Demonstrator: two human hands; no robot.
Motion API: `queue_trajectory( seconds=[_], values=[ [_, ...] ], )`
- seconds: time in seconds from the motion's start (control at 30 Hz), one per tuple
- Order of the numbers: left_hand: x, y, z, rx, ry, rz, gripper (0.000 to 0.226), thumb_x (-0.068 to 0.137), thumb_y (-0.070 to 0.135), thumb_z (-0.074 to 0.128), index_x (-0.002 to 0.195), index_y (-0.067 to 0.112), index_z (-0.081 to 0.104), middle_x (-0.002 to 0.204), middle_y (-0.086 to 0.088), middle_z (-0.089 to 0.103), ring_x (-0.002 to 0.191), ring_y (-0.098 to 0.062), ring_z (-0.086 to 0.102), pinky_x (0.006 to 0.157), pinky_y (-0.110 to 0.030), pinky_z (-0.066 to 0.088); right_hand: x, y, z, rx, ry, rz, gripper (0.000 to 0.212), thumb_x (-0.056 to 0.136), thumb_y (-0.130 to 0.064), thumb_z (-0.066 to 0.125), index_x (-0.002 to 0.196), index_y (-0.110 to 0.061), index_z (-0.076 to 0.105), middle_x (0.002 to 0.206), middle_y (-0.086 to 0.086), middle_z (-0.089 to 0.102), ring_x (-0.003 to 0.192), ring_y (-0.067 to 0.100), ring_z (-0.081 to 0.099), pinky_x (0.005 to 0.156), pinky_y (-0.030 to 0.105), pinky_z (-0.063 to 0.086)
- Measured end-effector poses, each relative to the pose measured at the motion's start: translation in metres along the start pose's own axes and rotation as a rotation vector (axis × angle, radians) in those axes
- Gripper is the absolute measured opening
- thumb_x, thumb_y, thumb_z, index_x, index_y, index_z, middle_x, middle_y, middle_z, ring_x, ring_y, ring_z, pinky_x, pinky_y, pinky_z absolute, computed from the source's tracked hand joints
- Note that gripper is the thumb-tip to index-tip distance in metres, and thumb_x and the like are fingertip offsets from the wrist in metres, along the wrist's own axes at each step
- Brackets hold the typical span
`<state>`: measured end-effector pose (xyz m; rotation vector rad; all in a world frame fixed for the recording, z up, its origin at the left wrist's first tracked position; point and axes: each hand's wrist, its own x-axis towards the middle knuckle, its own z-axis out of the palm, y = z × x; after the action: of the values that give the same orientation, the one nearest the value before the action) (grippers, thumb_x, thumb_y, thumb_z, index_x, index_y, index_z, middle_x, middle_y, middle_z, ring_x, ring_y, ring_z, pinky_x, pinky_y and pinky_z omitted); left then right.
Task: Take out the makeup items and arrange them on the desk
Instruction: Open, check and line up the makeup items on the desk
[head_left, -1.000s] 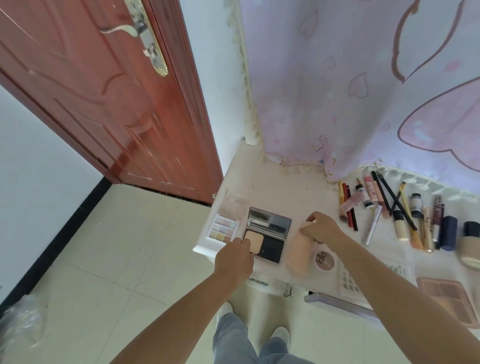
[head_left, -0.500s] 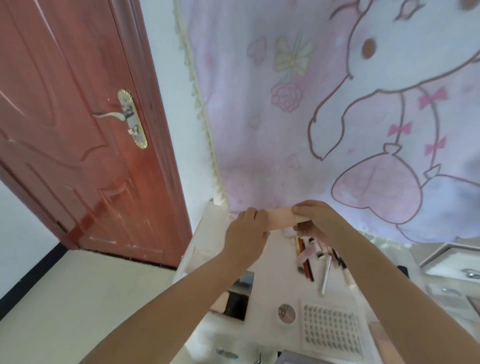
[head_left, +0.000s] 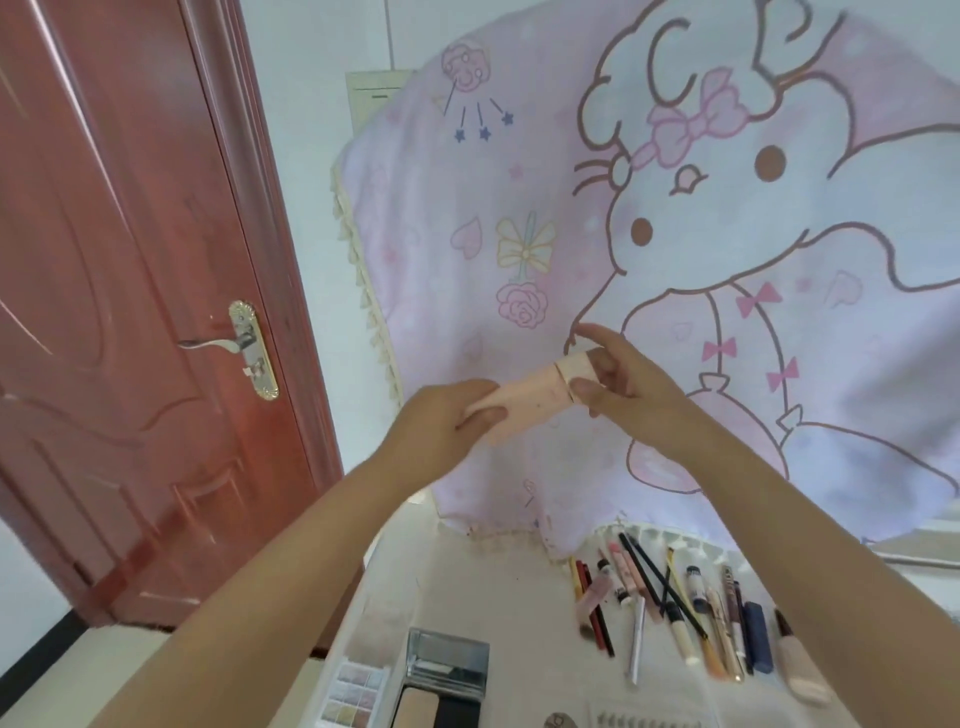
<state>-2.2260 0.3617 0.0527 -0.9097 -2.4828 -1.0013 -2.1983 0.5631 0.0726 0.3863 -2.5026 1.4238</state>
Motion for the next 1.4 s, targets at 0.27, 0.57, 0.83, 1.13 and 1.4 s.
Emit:
queue_trajectory(
  seconds=[0.27, 0.57, 0.83, 1.13, 1.4],
  values=[
    [0.002, -0.005, -0.013, -0.33, -0.149, -0.2, 0.017, 0.092, 0.008, 0.05, 0.103, 0.011, 0.063, 0.072, 0.007, 0.062, 0.053, 0.006, 0.059, 0.053, -0.007, 0.047, 0.003, -0.013, -0.015, 0.09, -0.048, -0.058, 0.041, 0.082, 0.01, 0.054, 0.084, -0.03, 0.062, 0.077, -0.005, 0.069, 0.061, 0.0, 0.06, 0.066, 0.022, 0.048],
    [-0.006, -0.011, -0.002, -0.369, -0.175, -0.272, 0.019, 0.093, 0.009, 0.05, 0.106, 0.007, 0.063, 0.075, 0.006, 0.062, 0.052, 0.006, 0.06, 0.053, -0.008, 0.048, 0.005, -0.007, -0.006, 0.239, -0.08, 0.118, 0.015, 0.092, -0.01, 0.049, 0.093, -0.017, 0.062, 0.074, 0.003, 0.061, 0.051, 0.007, 0.059, 0.047, 0.016, 0.048],
    [-0.024, -0.024, 0.017, -0.425, -0.276, -0.396, 0.019, 0.093, 0.01, 0.049, 0.084, 0.02, 0.063, 0.059, 0.015, 0.064, 0.049, 0.004, 0.059, 0.052, -0.01, 0.048, -0.004, 0.033, 0.014, 0.339, -0.055, 0.258, 0.018, 0.089, 0.0, 0.051, 0.1, -0.013, 0.059, 0.074, 0.007, 0.06, 0.046, 0.005, 0.056, 0.045, 0.014, 0.046],
    [-0.134, -0.077, 0.118, -0.672, -0.458, -0.927, 0.017, 0.096, 0.012, 0.045, 0.106, 0.003, 0.056, 0.087, -0.008, 0.059, 0.071, -0.012, 0.059, 0.057, -0.015, 0.054, -0.046, 0.148, 0.112, 0.015, -0.357, 0.635, 0.022, 0.089, -0.009, 0.055, 0.111, -0.009, 0.057, 0.077, 0.001, 0.059, 0.06, 0.014, 0.047, 0.049, 0.018, 0.04],
    [-0.212, -0.09, 0.177, -0.716, -0.568, -1.286, 0.03, 0.097, 0.004, 0.039, 0.123, -0.007, 0.048, 0.107, -0.015, 0.049, 0.093, -0.026, 0.054, 0.084, -0.031, 0.051, -0.086, 0.212, 0.187, -0.19, -0.662, 0.744, 0.024, 0.087, -0.005, 0.053, 0.109, 0.0, 0.061, 0.098, 0.011, 0.058, 0.072, 0.012, 0.05, 0.062, 0.02, 0.038]
  ],
)
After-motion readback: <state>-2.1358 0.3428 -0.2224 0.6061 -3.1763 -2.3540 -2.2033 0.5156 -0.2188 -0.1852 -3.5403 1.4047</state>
